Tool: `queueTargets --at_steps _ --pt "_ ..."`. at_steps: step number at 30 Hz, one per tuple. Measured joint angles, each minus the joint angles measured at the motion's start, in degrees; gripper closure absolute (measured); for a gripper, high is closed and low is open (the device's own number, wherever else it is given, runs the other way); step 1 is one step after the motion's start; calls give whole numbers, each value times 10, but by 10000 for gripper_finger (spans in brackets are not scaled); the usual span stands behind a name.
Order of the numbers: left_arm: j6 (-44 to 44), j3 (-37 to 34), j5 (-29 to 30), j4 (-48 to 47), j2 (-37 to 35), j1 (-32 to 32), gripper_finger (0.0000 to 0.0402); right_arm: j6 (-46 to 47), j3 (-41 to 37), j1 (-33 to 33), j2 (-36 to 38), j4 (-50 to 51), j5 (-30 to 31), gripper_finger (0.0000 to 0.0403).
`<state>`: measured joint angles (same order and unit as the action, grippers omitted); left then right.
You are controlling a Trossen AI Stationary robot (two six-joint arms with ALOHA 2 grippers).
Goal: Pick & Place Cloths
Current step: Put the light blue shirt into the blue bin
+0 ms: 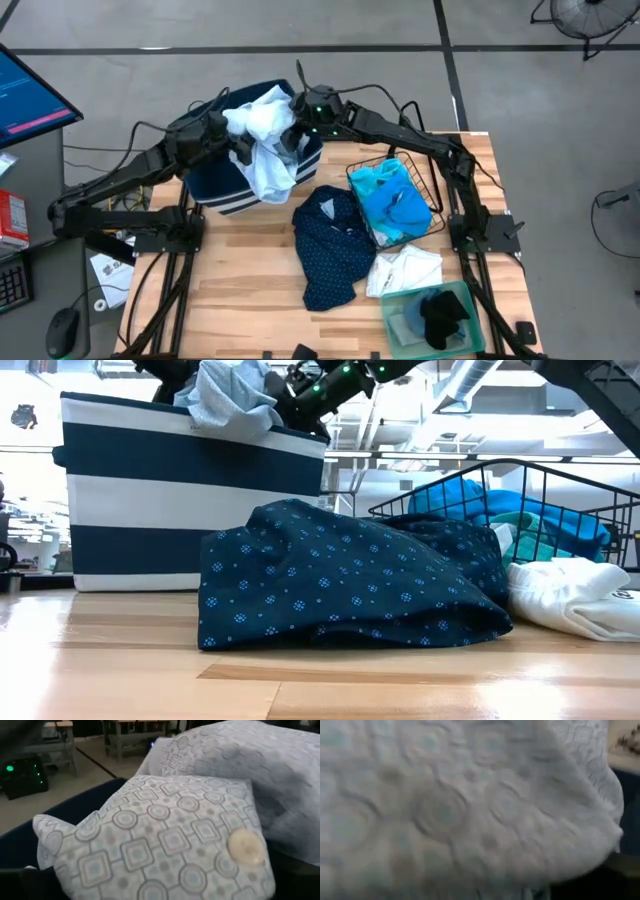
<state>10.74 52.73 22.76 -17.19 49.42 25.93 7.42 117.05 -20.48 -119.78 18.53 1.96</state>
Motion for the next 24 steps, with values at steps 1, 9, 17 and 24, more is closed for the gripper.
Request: queueTargets --at_steps 1,9,17,24 --pt "1 0 0 -3 2 2 78 0 0 0 0 16 0 248" --pt "1 0 -1 -42 11 11 78 -72 0 15 31 121 -7 119" --pt "-1 0 -54 -112 -3 42 78 -110 0 38 102 160 -6 60" --pt "-17 0 -40 -168 -2 92 78 -92 0 73 179 208 -5 63"
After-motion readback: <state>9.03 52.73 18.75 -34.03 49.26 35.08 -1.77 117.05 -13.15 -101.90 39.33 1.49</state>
